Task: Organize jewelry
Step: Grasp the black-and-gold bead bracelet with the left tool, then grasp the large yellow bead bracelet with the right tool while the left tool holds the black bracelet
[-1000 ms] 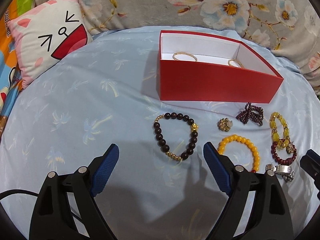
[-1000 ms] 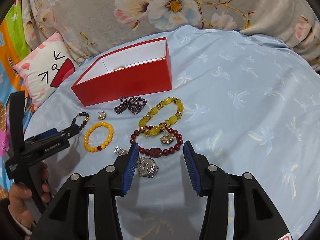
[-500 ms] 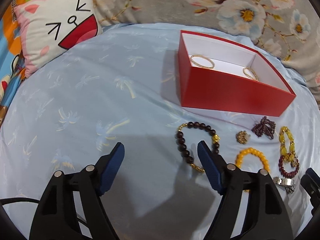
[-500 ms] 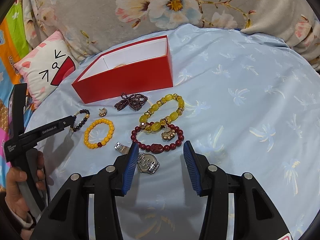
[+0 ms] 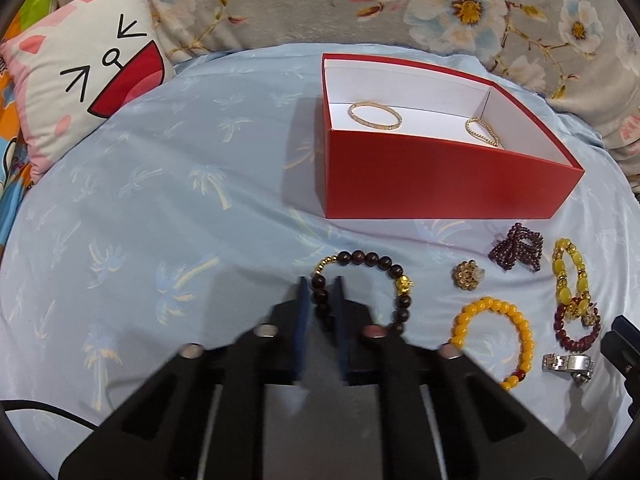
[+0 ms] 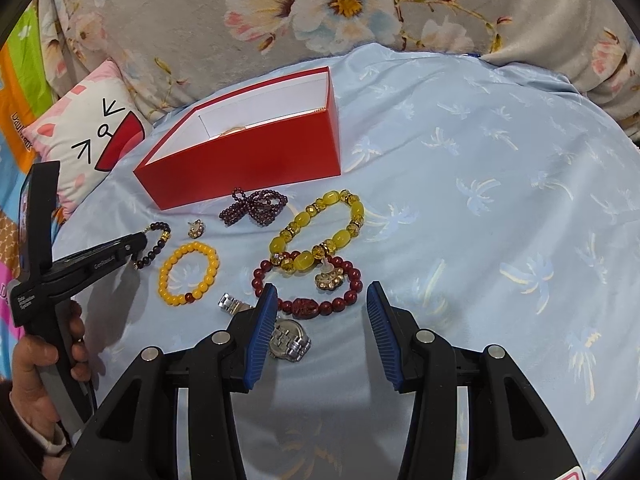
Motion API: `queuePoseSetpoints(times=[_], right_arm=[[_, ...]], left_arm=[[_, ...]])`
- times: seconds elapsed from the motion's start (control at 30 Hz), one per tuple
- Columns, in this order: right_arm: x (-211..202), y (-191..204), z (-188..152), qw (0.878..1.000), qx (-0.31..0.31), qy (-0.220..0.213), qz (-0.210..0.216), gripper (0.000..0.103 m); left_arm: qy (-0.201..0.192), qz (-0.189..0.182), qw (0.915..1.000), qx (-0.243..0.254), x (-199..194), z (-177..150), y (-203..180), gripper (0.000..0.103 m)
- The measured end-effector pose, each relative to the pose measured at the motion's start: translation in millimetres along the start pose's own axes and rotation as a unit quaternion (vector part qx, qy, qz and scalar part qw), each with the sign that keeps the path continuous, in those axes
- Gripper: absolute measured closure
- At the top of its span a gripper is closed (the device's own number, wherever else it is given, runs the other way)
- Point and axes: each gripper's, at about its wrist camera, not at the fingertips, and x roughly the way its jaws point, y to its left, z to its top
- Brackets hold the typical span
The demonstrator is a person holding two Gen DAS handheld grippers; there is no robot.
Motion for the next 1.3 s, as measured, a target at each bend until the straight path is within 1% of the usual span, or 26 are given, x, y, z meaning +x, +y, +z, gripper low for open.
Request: queuePoseSetpoints(times=[0.1,0.23,0.3,0.4,0.47,0.57,0.63,0.73,0.83,0.87,0.93,1.0,1.03,1.17,1.23,1.3], right_arm=[[4,0,8,1.0,0.0,-0.002,-0.005,0.057],[12,-3,24,1.0,0.01,-0.001,-0.01,0.057],[19,-4,31,1.0,0.018,0.006,-0.012,0.057],[30,-1,35,0.999,0.029,0.02,-0.012,0.057],[37,2,36,0.999,0.028,0.025,-0.026,0.057],[39,-1,34,0.998,0.038,0.024,-0.032,0.057],[44,-5,34,0.998,0.046,0.031,-0.037,0.058],[47,-3,35,0.998,0.038,0.03,-0.049,0.061],[50,1,35,0.997,0.029,0.027,-0.061,0.071],[51,2,36,0.997,0.028,0.026,-0.062,0.076],[53,0,37,0.997,0.031,0.024,-0.063,0.081],[54,-1,39,0.997,0.031,0.023,-0.068,0.091],[54,-3,39,0.997,0.031,0.023,-0.071,0.092],[52,-7,39,0.997,0.037,0.023,-0.063,0.093],[50,-8,38,0.998,0.044,0.024,-0.048,0.093],[43,-9,37,0.998,0.048,0.019,-0.037,0.093]], left_arm=[[0.001,-0.01,0.9999,-0.006,-1,-1,2,0.095],[-0.008,0.002,0.9999,0.006,-2,-5,-3,0.095],[-0.009,0.005,0.9999,0.01,-2,-5,-4,0.095],[-0.009,0.0,0.9999,0.005,-3,-5,-2,0.095],[-0.009,-0.001,0.9999,0.004,-3,-5,-2,0.095],[-0.009,-0.003,0.9999,0.002,-3,-5,-1,0.095],[-0.009,-0.004,0.9999,0.002,-3,-5,-1,0.095],[-0.009,-0.004,0.9999,0.002,-3,-5,0,0.095],[-0.009,-0.004,0.9999,0.001,-3,-5,-1,0.095],[-0.009,-0.004,1.0,0.002,-3,-5,-1,0.095],[-0.009,-0.003,1.0,0.002,-3,-5,-1,0.095],[-0.009,-0.003,1.0,0.002,-2,-5,-1,0.095],[-0.009,-0.004,0.9999,0.002,-2,-5,-1,0.095],[-0.009,-0.003,0.9999,0.002,-3,-5,-2,0.095],[-0.009,-0.003,1.0,0.001,-3,-5,-2,0.095],[-0.007,-0.012,0.9999,0.0,-4,-5,-2,0.095]])
